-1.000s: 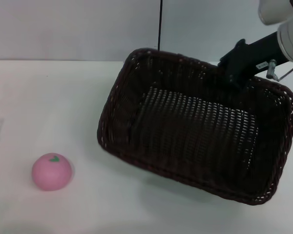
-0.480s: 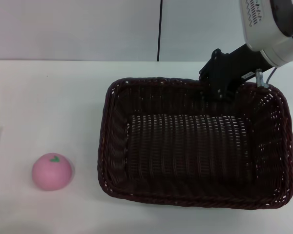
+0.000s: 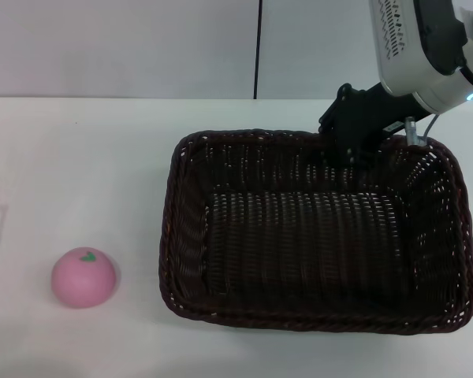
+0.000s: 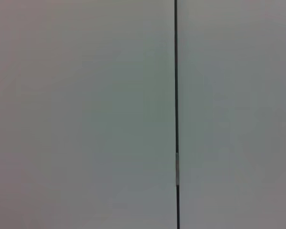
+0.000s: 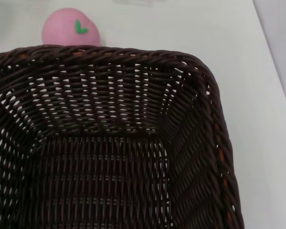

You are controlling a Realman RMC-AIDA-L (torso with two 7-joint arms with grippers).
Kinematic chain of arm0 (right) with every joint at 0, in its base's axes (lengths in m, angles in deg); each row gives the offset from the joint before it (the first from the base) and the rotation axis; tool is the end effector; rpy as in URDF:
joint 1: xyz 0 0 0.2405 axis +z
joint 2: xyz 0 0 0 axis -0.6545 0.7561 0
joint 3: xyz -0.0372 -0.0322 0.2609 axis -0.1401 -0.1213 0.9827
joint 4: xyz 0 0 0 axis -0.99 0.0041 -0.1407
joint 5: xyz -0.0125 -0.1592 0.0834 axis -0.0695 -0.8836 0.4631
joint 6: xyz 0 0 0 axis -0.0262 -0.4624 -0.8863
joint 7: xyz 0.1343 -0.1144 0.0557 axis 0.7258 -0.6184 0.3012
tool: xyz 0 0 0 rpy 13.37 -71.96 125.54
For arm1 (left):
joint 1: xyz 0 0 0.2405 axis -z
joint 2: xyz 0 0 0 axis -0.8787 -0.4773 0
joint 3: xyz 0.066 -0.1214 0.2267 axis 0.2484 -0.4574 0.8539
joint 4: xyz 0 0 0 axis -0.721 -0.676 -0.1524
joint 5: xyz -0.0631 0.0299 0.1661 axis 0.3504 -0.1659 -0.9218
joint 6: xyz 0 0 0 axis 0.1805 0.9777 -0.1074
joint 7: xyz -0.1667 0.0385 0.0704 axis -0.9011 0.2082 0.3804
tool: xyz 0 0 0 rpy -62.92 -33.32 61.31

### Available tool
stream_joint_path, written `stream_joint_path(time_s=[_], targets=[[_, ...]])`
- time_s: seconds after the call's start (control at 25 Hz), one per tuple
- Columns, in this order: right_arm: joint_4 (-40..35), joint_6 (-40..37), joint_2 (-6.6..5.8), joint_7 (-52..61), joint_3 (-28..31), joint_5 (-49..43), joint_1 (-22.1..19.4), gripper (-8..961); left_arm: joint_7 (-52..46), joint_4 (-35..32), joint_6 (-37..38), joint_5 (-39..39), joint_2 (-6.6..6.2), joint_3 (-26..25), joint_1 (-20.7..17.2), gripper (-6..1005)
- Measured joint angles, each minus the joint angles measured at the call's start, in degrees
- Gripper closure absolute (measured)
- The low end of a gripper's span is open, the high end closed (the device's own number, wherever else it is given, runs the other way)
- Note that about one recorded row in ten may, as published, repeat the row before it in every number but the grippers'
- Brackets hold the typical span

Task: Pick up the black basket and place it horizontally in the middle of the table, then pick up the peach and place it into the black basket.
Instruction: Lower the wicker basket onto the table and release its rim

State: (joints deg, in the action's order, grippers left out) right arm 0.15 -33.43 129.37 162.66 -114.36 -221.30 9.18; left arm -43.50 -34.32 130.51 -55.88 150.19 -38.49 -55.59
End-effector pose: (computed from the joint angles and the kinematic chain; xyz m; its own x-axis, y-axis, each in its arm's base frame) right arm 0.1606 0.3866 -0.0609 0.9676 0.1294 0.2169 0.1601 -0.9784 -0.1305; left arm -0.3699 0.2370 0.0235 0.7287 -0.0831 0.6798 0.6806 0.1978 -0.7054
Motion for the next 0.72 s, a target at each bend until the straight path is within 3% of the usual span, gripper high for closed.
stream_joint_path(time_s=[0.44,0.56,0.72], targets=[[0.14,3.25,0.22,1.31,-2.0,0.26,-0.53,671,-0.11,-0.01,0.22,0.0,0.0,0.21,0.07,166],[-0.08,3.54,0.3,1.36,-2.04,0.56,-0.99,448,-0.12,-0.01,0.17,0.0,0.0,0.23,0.11,166],[-2.77,2.23,0.32,1.8,-1.73,2.74,-2.39,370,-0.26,0.05,0.23,-0.19,-0.12,2.02,0.07,166]])
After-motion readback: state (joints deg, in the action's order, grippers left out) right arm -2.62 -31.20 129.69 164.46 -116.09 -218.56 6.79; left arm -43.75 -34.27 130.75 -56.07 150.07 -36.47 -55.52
